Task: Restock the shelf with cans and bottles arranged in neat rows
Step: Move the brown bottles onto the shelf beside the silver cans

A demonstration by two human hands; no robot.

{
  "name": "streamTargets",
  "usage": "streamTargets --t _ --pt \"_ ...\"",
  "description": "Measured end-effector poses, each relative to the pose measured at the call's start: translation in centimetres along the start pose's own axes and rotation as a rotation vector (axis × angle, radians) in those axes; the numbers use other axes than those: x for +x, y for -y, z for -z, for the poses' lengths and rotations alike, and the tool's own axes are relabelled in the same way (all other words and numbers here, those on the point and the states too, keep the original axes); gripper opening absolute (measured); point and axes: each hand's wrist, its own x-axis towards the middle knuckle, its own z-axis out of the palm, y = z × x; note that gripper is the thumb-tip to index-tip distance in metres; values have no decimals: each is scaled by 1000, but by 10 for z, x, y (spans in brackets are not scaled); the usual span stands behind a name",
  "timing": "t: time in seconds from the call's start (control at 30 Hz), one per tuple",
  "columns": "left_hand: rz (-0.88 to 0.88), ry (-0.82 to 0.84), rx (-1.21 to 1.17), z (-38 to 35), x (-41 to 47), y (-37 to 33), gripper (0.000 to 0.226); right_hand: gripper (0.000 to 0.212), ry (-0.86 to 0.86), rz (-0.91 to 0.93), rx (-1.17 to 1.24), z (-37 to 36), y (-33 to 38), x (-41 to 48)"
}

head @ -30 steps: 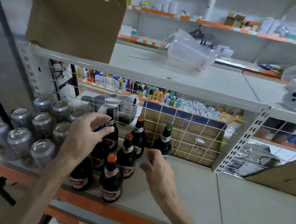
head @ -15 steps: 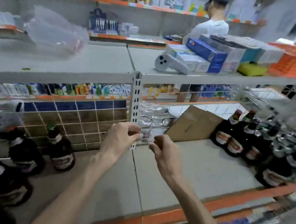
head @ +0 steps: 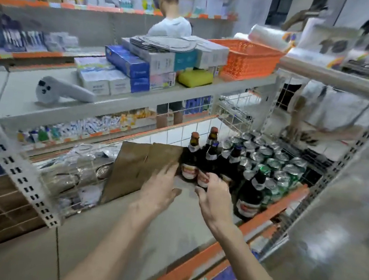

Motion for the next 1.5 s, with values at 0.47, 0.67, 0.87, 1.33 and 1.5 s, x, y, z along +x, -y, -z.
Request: streamTargets --t 0.47,0.67,0.87,1.33,1.5 --pt "-56 -15 -139 -39 99 -82 59 60 -267 -220 109 75 -106 43" --pt "137 -61 -408 -53 143 -91 41 42 -189 -288 197 71 -118 62" --pt "220 -104 -523 -74 161 -87 27 36 -186 -297 215 62 -124 64" --pt "254 -201 -552 39 18 34 12 23 -23 -12 78 1 21 46" --pt "410 -372 -538 94 -84 124 24 19 115 113 133 -60 119 6"
